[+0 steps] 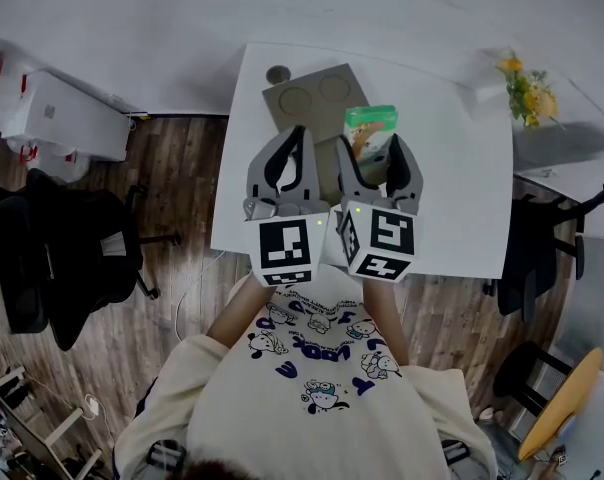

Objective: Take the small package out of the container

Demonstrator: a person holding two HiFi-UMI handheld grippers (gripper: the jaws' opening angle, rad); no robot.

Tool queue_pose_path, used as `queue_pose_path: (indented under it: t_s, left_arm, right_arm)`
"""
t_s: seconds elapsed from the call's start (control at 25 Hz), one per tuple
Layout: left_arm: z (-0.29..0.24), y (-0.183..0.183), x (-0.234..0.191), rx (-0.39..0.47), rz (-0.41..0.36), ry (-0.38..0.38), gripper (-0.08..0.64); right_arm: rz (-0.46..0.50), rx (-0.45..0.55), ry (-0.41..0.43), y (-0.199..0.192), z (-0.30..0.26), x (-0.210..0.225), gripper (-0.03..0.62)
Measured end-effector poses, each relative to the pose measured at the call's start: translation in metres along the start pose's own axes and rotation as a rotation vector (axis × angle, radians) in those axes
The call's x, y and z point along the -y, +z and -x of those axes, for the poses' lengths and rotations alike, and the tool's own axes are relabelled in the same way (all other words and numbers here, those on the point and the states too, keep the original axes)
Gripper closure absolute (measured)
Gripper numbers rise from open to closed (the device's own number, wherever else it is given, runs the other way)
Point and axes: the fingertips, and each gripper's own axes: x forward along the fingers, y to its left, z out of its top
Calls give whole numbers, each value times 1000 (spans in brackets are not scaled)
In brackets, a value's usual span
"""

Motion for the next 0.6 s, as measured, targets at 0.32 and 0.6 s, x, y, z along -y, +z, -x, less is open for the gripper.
queue_pose_path:
  t_s: [0.32, 0.6]
  left_arm:
    - [5, 5, 8, 20, -15, -3, 544]
    - [6, 5, 7, 22, -16, 6, 543]
  right_arm:
    - [7, 62, -18, 7, 9, 6, 288]
    - [20, 105, -7, 6, 11, 4, 288]
